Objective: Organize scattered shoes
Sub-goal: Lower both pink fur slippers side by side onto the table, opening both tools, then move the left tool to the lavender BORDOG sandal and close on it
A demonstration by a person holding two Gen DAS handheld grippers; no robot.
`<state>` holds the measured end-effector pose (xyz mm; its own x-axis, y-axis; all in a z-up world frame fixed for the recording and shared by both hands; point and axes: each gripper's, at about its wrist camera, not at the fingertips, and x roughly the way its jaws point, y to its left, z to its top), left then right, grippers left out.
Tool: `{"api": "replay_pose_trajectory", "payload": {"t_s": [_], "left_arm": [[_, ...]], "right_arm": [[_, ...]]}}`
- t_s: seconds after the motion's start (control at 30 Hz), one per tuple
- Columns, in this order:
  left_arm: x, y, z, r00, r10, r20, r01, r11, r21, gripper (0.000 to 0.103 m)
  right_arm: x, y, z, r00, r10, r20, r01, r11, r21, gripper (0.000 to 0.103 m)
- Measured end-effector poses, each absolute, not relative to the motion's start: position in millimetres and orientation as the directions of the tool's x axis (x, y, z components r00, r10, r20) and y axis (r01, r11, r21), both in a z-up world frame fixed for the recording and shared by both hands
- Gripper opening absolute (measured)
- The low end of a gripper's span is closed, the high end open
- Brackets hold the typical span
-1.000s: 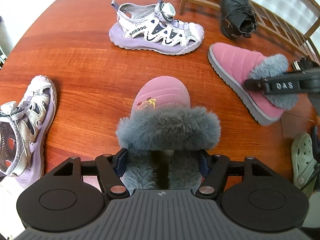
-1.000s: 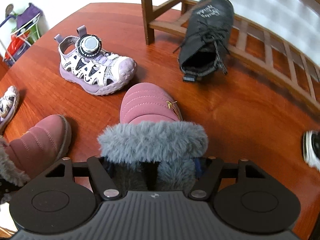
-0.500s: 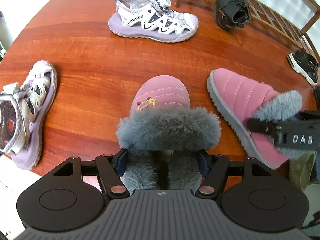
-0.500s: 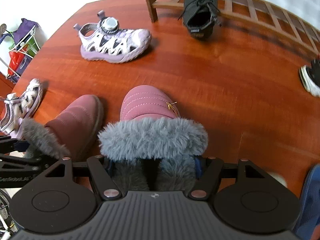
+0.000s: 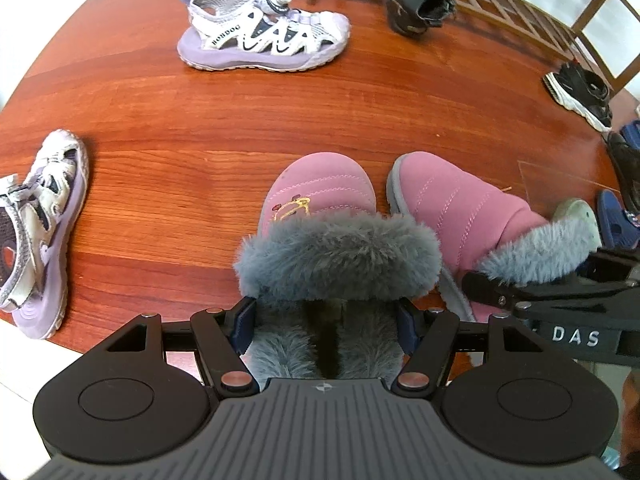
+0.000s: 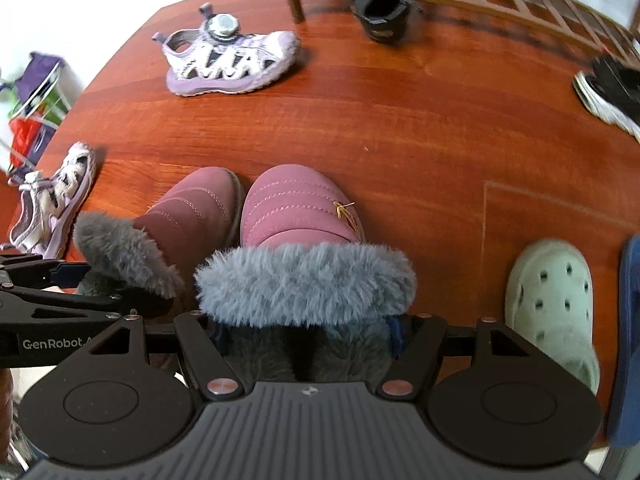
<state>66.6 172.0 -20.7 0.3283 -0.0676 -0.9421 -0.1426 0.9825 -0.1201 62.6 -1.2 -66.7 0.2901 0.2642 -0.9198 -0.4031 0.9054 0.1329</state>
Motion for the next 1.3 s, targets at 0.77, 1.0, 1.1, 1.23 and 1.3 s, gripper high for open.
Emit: {"api": "replay_pose_trajectory", "payload": {"t_s": [0.77, 1.0, 1.1, 1.23, 1.3], "left_arm": [[51, 209, 28, 0.407, -0.205, -0.890, 0.064, 0.978, -0.196, 0.073], [60, 234, 32, 0.416, -0.167, -0.894, 0.082, 0.986, -0.146, 0.078], [68, 243, 33, 0.423, -0.152, -0.893, 0.095, 0.988, -0.123, 0.078], [83, 249, 37, 0.440, -0.137, -0.887, 0.135, 0.987, -0.085, 0.079], [92, 250, 37, 0.446, -0.138, -0.884, 0.156, 0.985, -0.076, 0.080]], "right_arm": [[34, 21, -67, 0.313, 0.228, -0.922, -0.261, 0.954, 0.147, 0.083], [20, 26, -40, 0.400, 0.217, -0.891, -0.314, 0.945, 0.089, 0.095], [16, 20, -28, 0.423, 0.221, -0.879, -0.306, 0.948, 0.091, 0.097], [14, 9, -18, 0.433, 0.230, -0.872, -0.285, 0.952, 0.110, 0.098], [13, 1, -15, 0.438, 0.228, -0.870, -0.267, 0.957, 0.116, 0.099]]}}
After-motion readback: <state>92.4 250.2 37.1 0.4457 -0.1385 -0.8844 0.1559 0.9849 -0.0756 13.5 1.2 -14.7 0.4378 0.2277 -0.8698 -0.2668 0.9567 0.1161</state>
